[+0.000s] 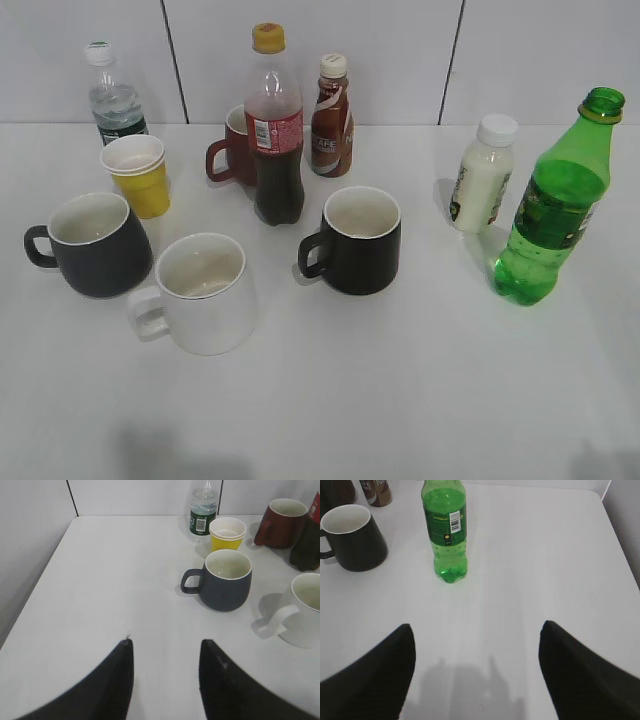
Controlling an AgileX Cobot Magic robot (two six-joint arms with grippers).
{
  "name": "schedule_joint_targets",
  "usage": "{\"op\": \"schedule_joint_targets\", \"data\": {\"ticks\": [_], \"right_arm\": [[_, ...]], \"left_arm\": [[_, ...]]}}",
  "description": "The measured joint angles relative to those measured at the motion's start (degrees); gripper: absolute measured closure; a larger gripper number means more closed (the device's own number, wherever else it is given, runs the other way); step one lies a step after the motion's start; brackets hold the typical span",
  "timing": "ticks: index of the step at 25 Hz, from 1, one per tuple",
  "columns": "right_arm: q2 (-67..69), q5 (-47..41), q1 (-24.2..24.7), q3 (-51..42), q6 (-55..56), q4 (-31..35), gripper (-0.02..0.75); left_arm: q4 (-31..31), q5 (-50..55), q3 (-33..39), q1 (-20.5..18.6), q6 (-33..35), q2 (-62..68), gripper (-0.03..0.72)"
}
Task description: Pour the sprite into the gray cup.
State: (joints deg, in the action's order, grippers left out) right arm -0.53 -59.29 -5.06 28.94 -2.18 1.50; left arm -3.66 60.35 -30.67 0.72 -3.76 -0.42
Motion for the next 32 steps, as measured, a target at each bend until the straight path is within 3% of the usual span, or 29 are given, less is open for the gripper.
{"op": "schedule_joint_targets", "data": {"ticks": [21,32], "right_arm": [[0.0,0.0,0.0,0.0,0.0,0.0,0.163],[0.0,0.0,0.0,0.0,0.0,0.0,0.164]], "left_arm": [[0.0,0.0,0.0,0.0,0.0,0.0,0.445],[0.1,0.0,0.0,0.0,0.0,0.0,0.449]]}}
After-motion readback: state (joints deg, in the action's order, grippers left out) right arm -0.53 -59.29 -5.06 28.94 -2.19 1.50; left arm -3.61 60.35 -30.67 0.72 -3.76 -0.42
